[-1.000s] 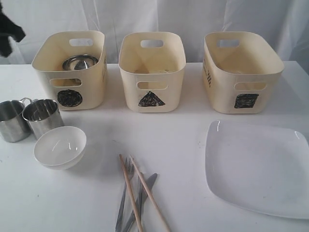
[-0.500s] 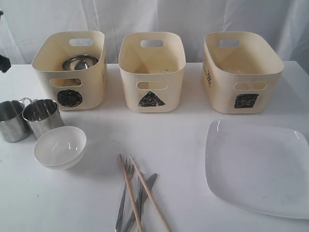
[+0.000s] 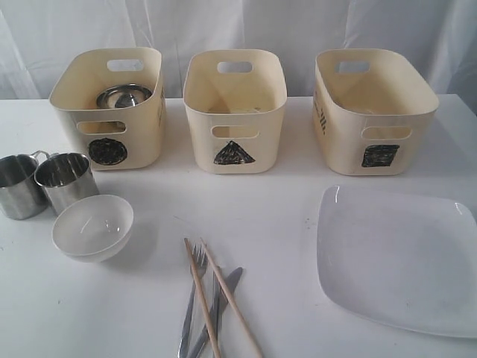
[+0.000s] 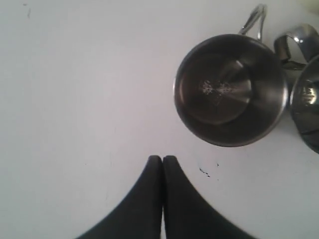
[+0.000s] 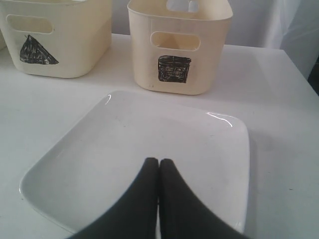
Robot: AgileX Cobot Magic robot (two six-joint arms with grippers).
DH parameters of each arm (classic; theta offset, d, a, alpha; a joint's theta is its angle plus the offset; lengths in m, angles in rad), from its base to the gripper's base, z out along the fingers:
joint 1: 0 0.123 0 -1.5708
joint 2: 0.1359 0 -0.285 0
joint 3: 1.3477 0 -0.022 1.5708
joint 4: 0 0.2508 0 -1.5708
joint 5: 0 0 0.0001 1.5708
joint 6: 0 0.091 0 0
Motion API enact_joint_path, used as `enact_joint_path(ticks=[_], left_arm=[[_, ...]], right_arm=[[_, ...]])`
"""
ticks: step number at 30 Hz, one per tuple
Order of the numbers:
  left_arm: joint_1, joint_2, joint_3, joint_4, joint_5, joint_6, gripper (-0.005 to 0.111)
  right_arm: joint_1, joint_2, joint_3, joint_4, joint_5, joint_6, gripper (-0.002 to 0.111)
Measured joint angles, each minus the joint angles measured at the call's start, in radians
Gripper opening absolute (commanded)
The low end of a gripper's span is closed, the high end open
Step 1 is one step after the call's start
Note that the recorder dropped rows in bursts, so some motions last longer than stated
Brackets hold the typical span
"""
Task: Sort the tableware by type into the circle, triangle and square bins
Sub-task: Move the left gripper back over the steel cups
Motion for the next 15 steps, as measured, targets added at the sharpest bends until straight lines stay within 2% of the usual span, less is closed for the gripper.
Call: enact_joint_path(ticks=[8,15], left_arm=[[0.020,0.000,0.042,-0.038,-0.065,0.015,0.000],[0.020,0.000,0.161,-0.100,-0.173,0.040,0.000]], right_arm=[[0.000,0.000,0.000,0.000,0.000,0.000,0.000],[0.000,0.000,0.000,0.000,0.000,0.000,0.000]])
